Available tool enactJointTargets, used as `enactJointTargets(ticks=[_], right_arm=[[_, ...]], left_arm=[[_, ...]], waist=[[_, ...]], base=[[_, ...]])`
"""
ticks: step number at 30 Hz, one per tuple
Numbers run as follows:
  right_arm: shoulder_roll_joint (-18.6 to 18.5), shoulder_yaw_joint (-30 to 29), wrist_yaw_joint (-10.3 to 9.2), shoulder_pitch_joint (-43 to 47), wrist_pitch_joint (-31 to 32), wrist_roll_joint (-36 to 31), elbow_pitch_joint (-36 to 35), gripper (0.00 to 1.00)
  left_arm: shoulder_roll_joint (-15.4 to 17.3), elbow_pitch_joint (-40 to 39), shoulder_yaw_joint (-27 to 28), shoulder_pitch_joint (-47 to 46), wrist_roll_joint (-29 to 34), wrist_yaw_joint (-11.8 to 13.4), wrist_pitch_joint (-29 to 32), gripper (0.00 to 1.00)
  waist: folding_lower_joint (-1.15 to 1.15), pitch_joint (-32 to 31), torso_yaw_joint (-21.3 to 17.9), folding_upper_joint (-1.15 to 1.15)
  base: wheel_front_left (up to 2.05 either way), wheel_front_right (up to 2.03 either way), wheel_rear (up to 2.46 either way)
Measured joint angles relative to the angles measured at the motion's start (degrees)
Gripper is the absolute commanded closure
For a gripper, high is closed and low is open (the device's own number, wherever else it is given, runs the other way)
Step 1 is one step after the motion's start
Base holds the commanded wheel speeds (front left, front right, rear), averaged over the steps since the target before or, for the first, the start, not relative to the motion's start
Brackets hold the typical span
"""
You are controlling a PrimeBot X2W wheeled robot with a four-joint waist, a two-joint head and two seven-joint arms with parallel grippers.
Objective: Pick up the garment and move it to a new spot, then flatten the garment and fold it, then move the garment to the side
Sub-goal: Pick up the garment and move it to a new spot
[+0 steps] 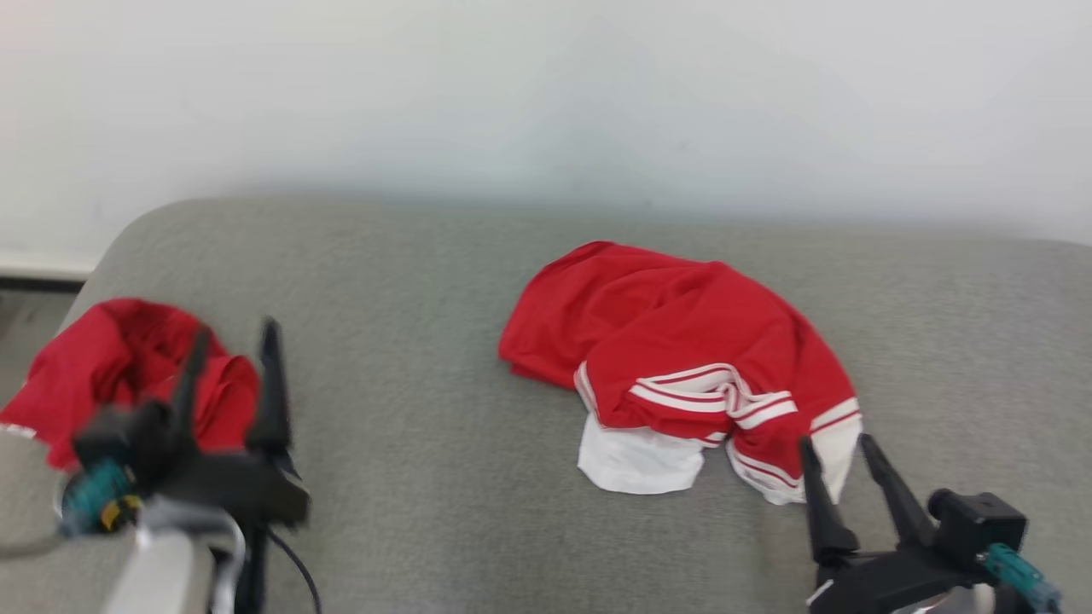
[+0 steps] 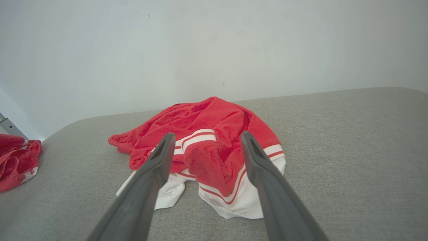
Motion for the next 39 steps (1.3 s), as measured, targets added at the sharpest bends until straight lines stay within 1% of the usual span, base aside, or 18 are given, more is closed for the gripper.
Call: enactJointTargets(ticks=[3,6,7,8,10,12,16,19,22,28,32,39], right_arm=[[-0.02,-1.38,0.0,0.04,-0.38,0.58,0.37,0.0],[0.01,-1.58,0.0,0.15,-0.4,0.56,0.73,0.0],[0.01,-1.58,0.0,0.15,-0.4,0.56,0.73,0.0],[0.01,-1.42,0.0,0.15,-0.41,0.43,0.88,0.0],[0.05,-1.23,0.0,0.11,-0.52,-0.08,1.43,0.0],[0.05,-0.97,0.0,0.05,-0.93,-0.35,1.98,0.0],[-0.13,0.86,0.0,0.03,-1.46,-0.6,4.22,0.0],[-0.8,2.97,0.0,0.03,-2.03,-0.6,5.88,0.0],[-1.71,4.65,0.0,0.06,-2.71,-0.41,7.55,0.0],[-2.89,6.93,0.0,-0.01,-4.27,0.64,9.46,0.0],[-3.14,7.76,0.0,-0.17,-4.95,1.46,10.43,0.0],[-3.03,7.84,0.0,-0.32,-5.53,1.59,10.89,0.0]], left_arm=[[-1.96,-6.91,1.12,6.72,1.47,-0.51,-0.01,0.0],[-3.31,-10.92,1.02,12.98,3.6,-1.26,0.0,0.0],[-3.31,-10.92,1.02,12.98,3.6,-1.26,0.0,0.0],[-3.43,-11.79,0.98,14.8,4.88,-1.3,0.0,0.0],[-3.21,-13.55,1.47,18.0,7.9,-0.36,0.0,0.0],[-3.7,-15.14,2.15,20.81,9.69,0.2,0.0,0.0],[-5.04,-16.39,3.78,26.37,11.71,0.18,0.0,0.0],[-5.98,-17.06,6.26,28.85,11.84,-0.45,0.0,0.0],[-6.64,-16.68,8.49,30.5,11.93,-1.4,0.0,0.0],[-7.61,-16.19,12.23,31.53,12.7,-2.61,0.0,0.0],[-8.33,-16.06,12.82,31.6,13.76,-3.46,0.0,0.0],[-9.12,-16.16,12.96,31.64,15.47,-4.03,0.0,0.0]], waist=[[0.0,-0.91,-2.06,0.0],[0.0,-1.58,-4.17,0.0],[0.0,-1.58,-4.17,0.0],[0.0,-1.76,-4.85,0.01],[0.0,-2.1,-6.21,0.0],[0.0,-2.41,-7.49,0.01],[0.01,-3.04,-9.67,0.0],[0.01,-3.57,-10.64,0.01],[0.01,-4.04,-10.78,0.01],[0.01,-4.2,-9.33,0.01],[0.01,-4.17,-7.99,0.01],[0.02,-3.9,-5.93,0.01]], base=[[0.0,0.0,0.0],[0.0,0.0,0.0],[0.0,0.0,0.0],[0.0,0.0,0.0],[0.0,0.0,0.0],[0.0,0.0,0.0],[0.0,0.0,0.0],[0.0,0.0,0.0],[0.0,0.0,0.0],[0.0,0.0,0.0],[0.0,0.0,0.0],[0.0,0.0,0.0]])
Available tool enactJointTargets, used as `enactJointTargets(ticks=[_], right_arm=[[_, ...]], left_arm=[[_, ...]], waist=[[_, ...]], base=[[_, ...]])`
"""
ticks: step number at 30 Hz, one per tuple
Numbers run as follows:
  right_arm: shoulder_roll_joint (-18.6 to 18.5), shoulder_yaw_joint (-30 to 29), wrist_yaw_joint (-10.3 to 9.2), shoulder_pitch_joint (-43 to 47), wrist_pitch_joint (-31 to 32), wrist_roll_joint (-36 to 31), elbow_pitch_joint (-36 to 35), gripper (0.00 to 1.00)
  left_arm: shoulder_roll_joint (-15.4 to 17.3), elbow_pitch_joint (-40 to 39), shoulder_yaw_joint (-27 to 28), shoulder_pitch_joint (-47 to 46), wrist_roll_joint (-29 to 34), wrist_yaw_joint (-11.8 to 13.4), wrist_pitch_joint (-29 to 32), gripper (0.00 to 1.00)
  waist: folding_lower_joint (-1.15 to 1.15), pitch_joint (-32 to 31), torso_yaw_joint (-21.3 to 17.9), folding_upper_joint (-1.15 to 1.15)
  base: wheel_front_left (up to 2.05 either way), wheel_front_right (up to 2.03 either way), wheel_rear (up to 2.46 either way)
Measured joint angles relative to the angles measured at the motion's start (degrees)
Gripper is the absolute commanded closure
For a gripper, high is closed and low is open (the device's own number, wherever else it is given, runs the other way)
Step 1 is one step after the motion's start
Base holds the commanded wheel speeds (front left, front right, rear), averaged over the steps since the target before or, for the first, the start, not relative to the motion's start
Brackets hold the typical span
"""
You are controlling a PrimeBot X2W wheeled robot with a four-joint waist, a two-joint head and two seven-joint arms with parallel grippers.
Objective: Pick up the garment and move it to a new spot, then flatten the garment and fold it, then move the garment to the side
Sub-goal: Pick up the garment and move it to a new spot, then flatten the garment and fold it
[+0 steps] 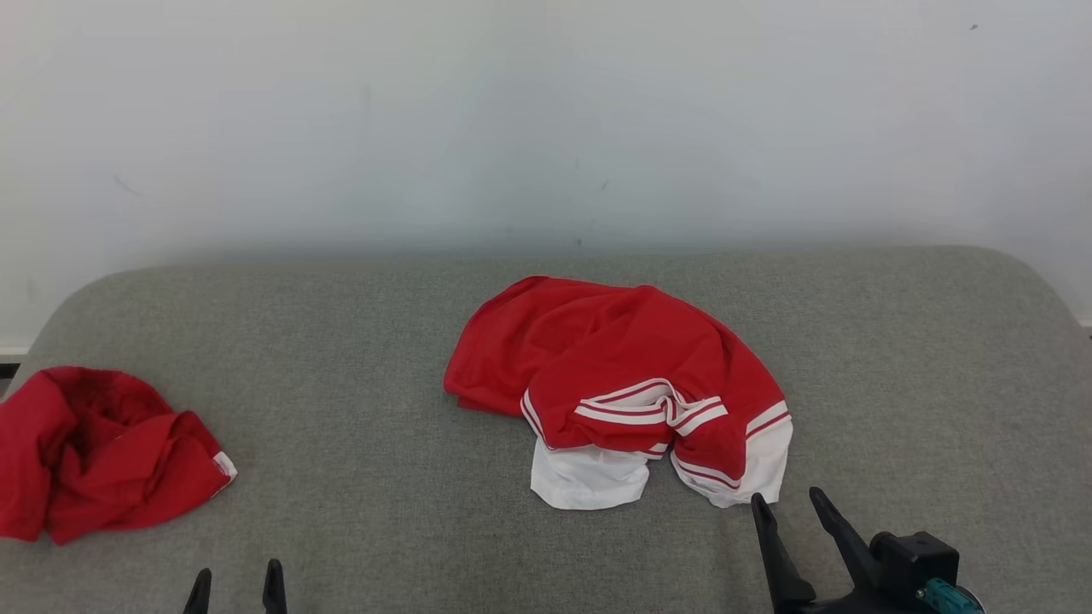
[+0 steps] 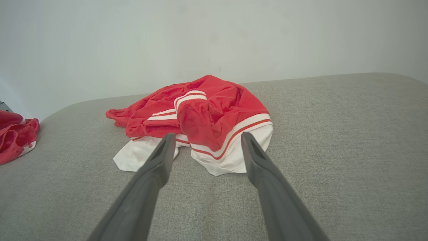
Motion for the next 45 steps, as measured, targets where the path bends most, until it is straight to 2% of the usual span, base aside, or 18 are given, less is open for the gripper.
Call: enactJointTargets(ticks=[8,29,32,38,45], right_arm=[[0.12,-1.46,0.0,0.01,0.18,-0.43,0.23,0.0],[1.08,-0.86,0.0,-0.35,1.12,-0.57,-0.02,0.0],[1.22,-0.93,0.0,-0.99,1.14,-0.58,-0.15,0.0],[1.29,-0.89,0.0,-1.25,1.56,-0.66,-0.6,0.0],[1.36,-1.08,0.0,-1.83,1.62,-0.68,-1.09,0.0]], left_arm=[[-0.52,0.37,-0.41,0.05,0.63,-0.45,0.0,0.0],[-0.53,3.14,-2.92,-0.58,1.19,-0.78,-0.01,0.0],[0.44,4.71,-6.59,-2.85,0.49,-0.78,0.08,0.0],[2.74,6.98,-17.38,-11.85,-3.31,-0.87,4.14,0.0],[3.02,10.95,-25.58,-22.98,-7.81,-0.87,9.66,0.0]], waist=[[0.0,0.26,0.1,0.0],[0.0,1.15,-1.74,0.0],[0.0,1.46,-2.63,0.0],[0.0,2.45,-5.59,0.0],[0.0,3.93,-10.98,0.0]], base=[[0.0,0.0,0.0],[0.0,0.0,0.0],[0.0,0.0,0.0],[0.0,0.0,0.0],[0.0,0.0,0.0]])
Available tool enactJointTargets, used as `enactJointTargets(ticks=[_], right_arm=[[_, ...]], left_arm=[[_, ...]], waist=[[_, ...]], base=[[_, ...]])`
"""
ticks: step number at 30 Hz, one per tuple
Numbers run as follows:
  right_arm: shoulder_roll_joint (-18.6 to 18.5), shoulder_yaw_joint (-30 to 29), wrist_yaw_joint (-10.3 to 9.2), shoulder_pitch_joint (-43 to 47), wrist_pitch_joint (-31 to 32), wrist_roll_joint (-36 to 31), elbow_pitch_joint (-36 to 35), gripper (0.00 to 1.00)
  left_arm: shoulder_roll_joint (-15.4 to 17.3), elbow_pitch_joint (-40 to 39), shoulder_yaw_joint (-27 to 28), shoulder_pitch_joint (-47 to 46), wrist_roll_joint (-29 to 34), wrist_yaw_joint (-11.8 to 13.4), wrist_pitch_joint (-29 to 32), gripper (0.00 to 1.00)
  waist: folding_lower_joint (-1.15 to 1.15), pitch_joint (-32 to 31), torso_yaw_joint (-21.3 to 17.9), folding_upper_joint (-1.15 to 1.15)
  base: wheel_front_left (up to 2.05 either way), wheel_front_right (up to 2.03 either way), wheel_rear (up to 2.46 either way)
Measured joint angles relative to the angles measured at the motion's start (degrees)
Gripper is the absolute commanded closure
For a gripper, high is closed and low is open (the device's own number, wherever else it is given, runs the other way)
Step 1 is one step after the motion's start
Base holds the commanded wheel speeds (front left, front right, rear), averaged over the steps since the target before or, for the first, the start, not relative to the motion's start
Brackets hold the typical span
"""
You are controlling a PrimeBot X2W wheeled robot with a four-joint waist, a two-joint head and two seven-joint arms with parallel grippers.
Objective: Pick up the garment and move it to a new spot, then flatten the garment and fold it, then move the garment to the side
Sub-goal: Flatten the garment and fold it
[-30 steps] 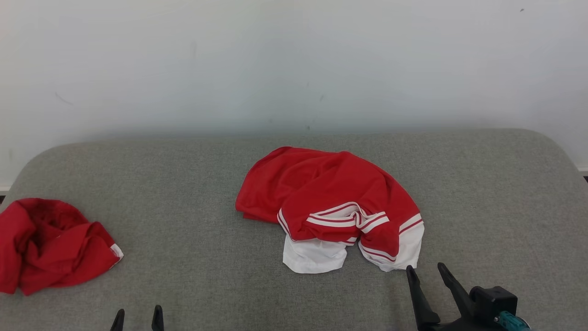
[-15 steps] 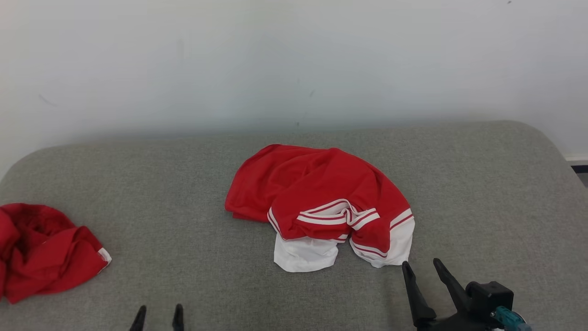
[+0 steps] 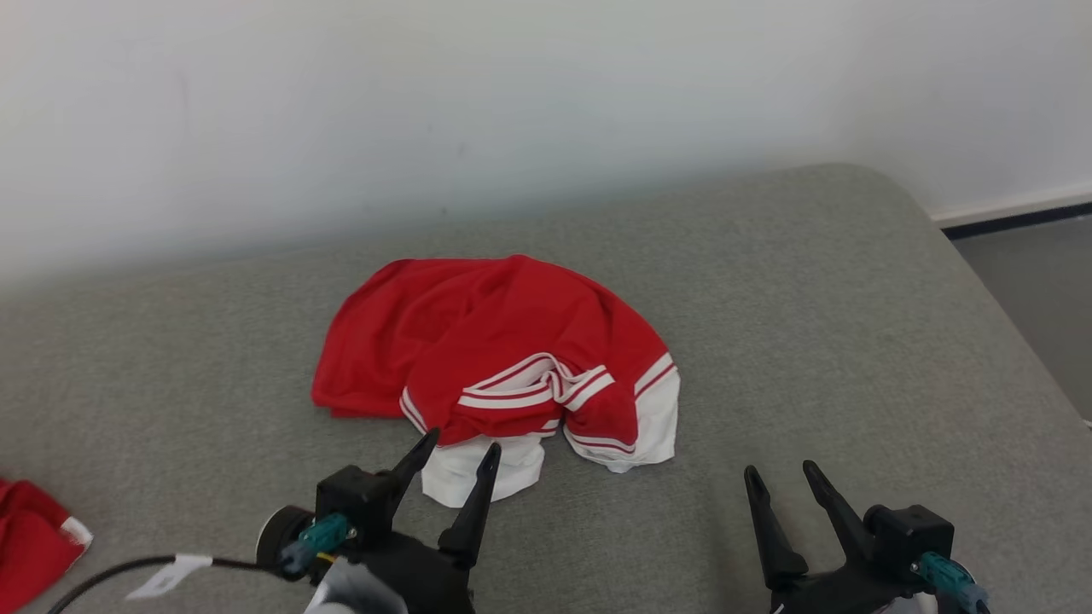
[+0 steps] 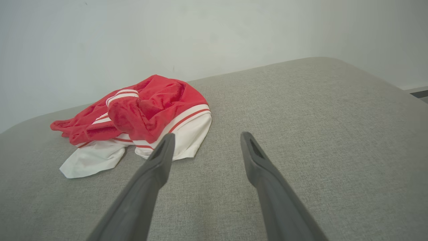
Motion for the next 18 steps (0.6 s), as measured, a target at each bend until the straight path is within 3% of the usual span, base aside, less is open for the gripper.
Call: enactJointTargets(ticks=[11,18], right_arm=[[0.63,-0.09,0.0,-0.64,-1.13,0.56,0.76,0.0],[0.97,0.55,0.0,-1.2,-2.05,0.8,1.66,0.0]], left_arm=[[-1.63,7.92,-6.26,-13.12,-4.45,0.02,12.2,0.0],[-0.98,10.45,-7.03,-18.43,-1.43,4.79,19.75,0.0]], waist=[[0.0,2.92,-9.79,0.0],[0.01,4.82,-14.35,0.0]], base=[[0.0,0.0,0.0],[0.0,0.0,0.0]])
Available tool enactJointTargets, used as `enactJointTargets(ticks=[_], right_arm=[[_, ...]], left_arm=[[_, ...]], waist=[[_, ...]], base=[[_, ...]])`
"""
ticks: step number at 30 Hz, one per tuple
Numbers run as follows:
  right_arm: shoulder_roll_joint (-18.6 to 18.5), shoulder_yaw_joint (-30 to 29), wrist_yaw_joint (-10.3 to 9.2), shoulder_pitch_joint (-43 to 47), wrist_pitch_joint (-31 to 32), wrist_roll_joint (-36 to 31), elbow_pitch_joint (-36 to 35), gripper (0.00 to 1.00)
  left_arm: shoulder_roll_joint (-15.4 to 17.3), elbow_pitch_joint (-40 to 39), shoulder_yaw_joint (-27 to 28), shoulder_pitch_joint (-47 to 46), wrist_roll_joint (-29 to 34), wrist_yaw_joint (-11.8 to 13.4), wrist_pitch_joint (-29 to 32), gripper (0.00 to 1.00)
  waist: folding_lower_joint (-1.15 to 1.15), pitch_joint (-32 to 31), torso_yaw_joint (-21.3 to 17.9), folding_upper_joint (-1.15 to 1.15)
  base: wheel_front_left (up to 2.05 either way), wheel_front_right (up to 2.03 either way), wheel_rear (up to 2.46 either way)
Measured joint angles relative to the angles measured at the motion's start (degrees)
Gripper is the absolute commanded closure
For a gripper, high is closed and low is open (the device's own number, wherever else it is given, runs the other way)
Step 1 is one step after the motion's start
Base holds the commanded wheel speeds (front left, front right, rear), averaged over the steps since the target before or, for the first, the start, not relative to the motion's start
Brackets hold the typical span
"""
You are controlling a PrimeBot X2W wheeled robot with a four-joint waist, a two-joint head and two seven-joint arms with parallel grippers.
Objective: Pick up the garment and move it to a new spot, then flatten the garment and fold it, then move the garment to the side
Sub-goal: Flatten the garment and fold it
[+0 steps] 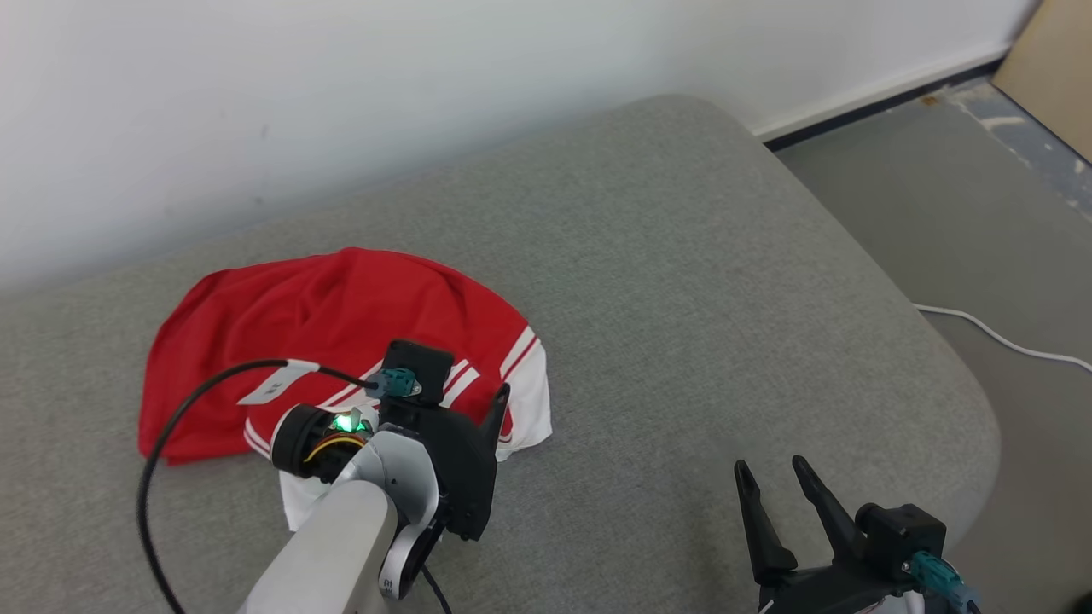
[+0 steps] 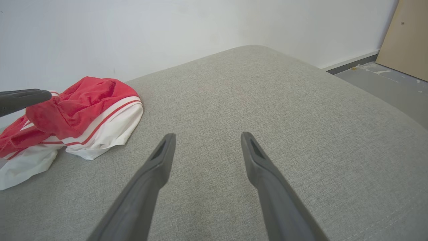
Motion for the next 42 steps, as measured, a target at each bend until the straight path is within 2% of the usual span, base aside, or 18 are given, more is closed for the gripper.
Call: enactJointTargets(ticks=[5,6,7,8,10,15,21,28,31,34,38,42], right_arm=[[0.15,0.27,0.0,-0.34,-0.47,0.22,0.96,0.0],[0.19,0.26,0.0,-0.35,-0.48,0.27,1.07,0.0],[0.2,0.27,0.0,-0.35,-0.48,0.31,1.15,0.0],[0.23,0.29,0.0,-0.35,-0.49,0.31,1.23,0.0],[0.27,0.37,0.0,-0.37,-0.53,0.32,1.33,0.0],[0.38,0.77,0.0,-0.43,-0.46,0.32,1.56,0.0],[0.29,1.26,0.0,-0.45,-0.02,0.31,1.69,0.0],[-0.48,1.71,0.0,-0.25,0.36,0.31,1.64,0.0],[-0.71,1.41,0.0,0.02,0.54,0.31,1.56,0.0],[-0.64,1.35,0.0,0.59,0.55,0.33,1.26,0.0],[-0.66,1.27,0.0,0.87,0.81,0.37,0.89,0.0],[-0.49,1.77,0.0,0.71,1.05,0.36,0.26,0.0]], left_arm=[[1.03,1.04,-0.86,-0.25,1.52,3.33,5.26,0.0],[1.23,0.99,-0.85,-0.25,1.67,4.1,5.79,0.07],[1.41,0.94,-0.96,-0.19,1.93,4.57,6.27,0.69],[1.51,0.8,-1.07,-0.08,2.04,4.78,6.5,1.0],[1.41,-0.07,-0.99,0.13,1.57,4.55,6.49,1.0],[-0.7,-3.19,-0.18,-0.96,-0.52,2.99,1.3,1.0],[-3.65,-7.01,0.01,-11.62,-0.41,0.65,-8.46,1.0],[-4.76,-11.33,2.16,-22.23,-4.76,1.25,-21.19,1.0],[-4.79,-13.52,2.93,-24.36,-9.18,2.78,-25.48,1.0],[-4.88,-12.68,3.93,-23.88,-12.05,5.66,-25.01,1.0],[-2.92,-7.04,4.83,-15.56,-13.16,10.25,-20.79,1.0],[1.13,-0.58,6.53,-4.76,-15.12,12.94,-18.8,1.0]], waist=[[0.0,0.9,-1.56,0.0],[0.0,0.95,-1.63,0.0],[0.0,0.91,-1.62,0.0],[0.0,0.82,-1.54,0.0],[0.0,0.59,-1.25,0.0],[0.0,-0.24,-0.41,0.0],[-0.01,-1.6,0.39,0.0],[-0.01,-2.9,0.8,0.0],[-0.01,-3.12,1.72,0.0],[-0.01,-3.27,3.06,-0.01],[-0.01,-3.3,5.65,0.0],[-0.01,-3.06,8.56,0.0]], base=[[0.0,0.0,0.0],[0.0,0.0,0.0],[0.0,0.0,0.0],[0.0,0.0,0.0],[0.0,0.0,0.0],[0.0,0.0,0.0],[0.0,0.0,0.0],[0.0,0.0,0.0],[0.0,0.0,0.0],[0.0,0.0,0.0],[0.0,0.0,0.0],[0.0,0.0,0.0]])
